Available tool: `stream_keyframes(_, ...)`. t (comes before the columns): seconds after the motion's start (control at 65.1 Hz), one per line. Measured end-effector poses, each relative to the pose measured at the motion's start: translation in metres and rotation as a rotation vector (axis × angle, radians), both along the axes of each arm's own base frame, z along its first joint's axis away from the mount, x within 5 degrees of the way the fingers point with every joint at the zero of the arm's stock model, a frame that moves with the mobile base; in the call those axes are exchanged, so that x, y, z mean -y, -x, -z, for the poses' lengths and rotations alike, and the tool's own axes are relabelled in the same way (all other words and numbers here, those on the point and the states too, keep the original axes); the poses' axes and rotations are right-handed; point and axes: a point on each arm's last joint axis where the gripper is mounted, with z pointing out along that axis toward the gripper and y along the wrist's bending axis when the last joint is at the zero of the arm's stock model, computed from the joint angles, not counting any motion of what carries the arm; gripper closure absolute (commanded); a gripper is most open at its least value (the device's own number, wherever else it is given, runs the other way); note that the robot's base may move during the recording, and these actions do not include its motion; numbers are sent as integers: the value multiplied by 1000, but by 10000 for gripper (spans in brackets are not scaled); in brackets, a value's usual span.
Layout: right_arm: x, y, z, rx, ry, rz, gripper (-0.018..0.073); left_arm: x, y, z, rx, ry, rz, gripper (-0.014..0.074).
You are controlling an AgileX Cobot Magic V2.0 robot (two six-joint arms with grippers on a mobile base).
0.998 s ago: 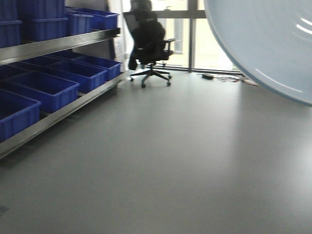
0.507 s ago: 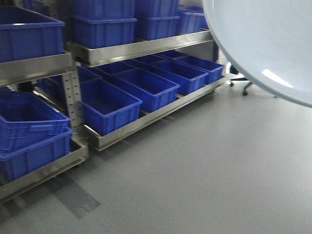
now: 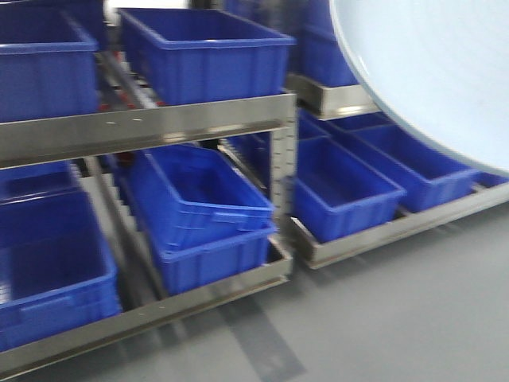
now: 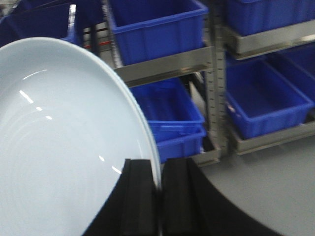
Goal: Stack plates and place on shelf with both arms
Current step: 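Drive the base to the shelf rack holding the plates in the right gripper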
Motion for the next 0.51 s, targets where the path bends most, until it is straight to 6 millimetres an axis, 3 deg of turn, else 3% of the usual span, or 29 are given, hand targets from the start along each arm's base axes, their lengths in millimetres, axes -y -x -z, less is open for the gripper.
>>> stream_keyframes(0.507, 0, 0, 0, 0, 0, 0, 511, 0, 0, 0, 0, 0, 0, 514)
